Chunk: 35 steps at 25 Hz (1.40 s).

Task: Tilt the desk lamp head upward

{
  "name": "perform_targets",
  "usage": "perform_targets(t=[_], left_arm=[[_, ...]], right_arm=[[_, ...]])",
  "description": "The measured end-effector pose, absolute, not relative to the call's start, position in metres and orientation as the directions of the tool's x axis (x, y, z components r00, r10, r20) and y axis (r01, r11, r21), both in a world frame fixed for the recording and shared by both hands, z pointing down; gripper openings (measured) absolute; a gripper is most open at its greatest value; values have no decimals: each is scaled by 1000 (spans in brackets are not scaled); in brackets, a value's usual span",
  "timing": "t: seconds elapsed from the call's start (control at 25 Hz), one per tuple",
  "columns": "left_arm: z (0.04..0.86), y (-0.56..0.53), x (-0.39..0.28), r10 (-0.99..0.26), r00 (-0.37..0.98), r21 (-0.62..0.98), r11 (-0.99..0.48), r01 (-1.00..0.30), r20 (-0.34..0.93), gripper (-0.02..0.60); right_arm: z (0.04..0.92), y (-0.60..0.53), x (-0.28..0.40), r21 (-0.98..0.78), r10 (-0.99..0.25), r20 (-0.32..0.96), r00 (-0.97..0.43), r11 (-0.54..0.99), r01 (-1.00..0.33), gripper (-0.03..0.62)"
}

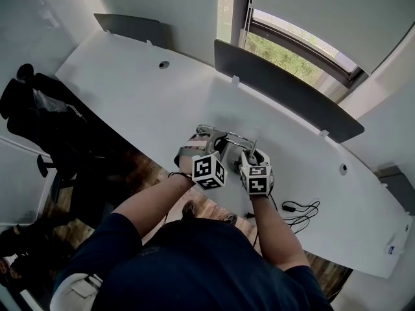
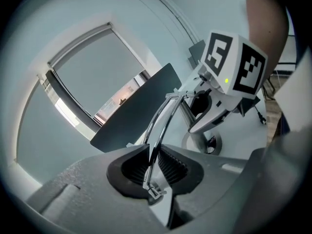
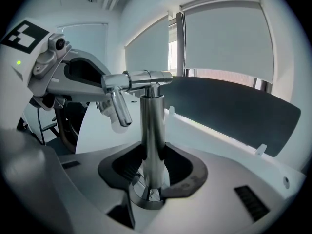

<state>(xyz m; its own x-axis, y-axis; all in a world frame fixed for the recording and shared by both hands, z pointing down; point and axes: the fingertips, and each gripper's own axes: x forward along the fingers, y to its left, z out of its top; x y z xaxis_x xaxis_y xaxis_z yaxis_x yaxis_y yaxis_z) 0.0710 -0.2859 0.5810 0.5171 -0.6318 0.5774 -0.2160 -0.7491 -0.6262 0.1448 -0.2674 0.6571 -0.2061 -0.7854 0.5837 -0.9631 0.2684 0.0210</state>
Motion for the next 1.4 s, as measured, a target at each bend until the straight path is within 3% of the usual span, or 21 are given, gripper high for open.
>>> perform_targets(t=[0.4, 1.4], left_arm=[[538, -279, 77, -696, 509, -789, -612, -50, 507, 71], [494, -257, 109, -729, 453, -859, -436, 270, 512, 91]], right_arm=[[658, -267, 145, 23, -779, 590, -211, 277, -960, 147], [657, -265, 143, 80, -782, 601, -165, 264, -961, 147]])
